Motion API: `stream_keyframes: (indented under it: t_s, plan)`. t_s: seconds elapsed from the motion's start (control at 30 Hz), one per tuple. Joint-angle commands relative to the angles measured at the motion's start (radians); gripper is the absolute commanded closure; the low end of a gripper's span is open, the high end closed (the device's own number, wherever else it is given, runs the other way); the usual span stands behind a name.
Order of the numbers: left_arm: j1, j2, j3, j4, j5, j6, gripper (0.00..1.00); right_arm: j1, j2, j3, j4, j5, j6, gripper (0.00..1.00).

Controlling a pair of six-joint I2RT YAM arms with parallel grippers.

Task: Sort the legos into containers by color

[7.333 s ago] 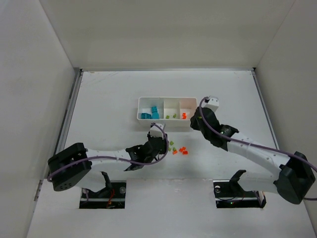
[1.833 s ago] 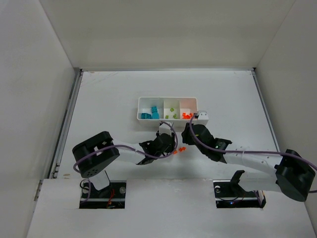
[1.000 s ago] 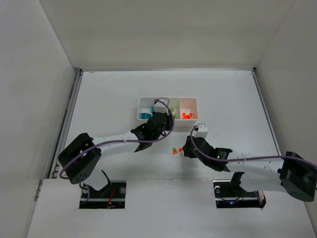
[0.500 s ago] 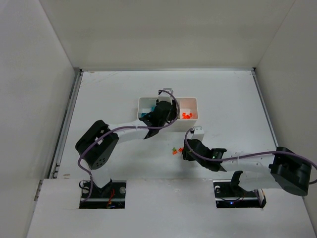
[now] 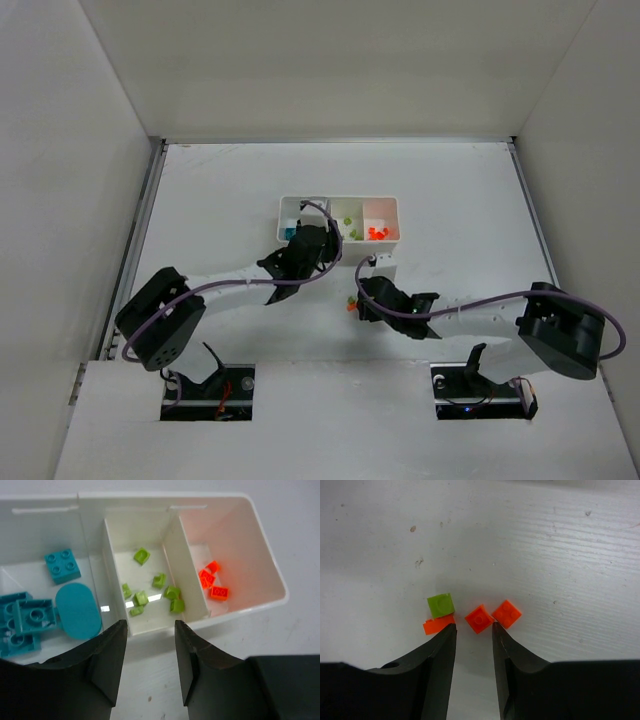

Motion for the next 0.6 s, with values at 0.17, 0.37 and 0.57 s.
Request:
stream_keyframes:
  t_s: [0.17,0.37,0.57]
  plan:
    - [-0.035,-0.227,-0.220,-0.012,-0.020,-0.067,0.61,0.000,0.033,0.042,0.025,0.011,-0.027,0.65]
    - [-0.087,-0.266,-0.281,-0.054,-0.023,-0.110,0.61,-0.011,0.041,0.047,0.016,0.024,-0.017,0.56]
    - [-0.128,-0.269,-0.300,-0.051,-0.037,-0.132,0.61,-0.012,0.070,0.076,-0.012,0.044,-0.017,0.60]
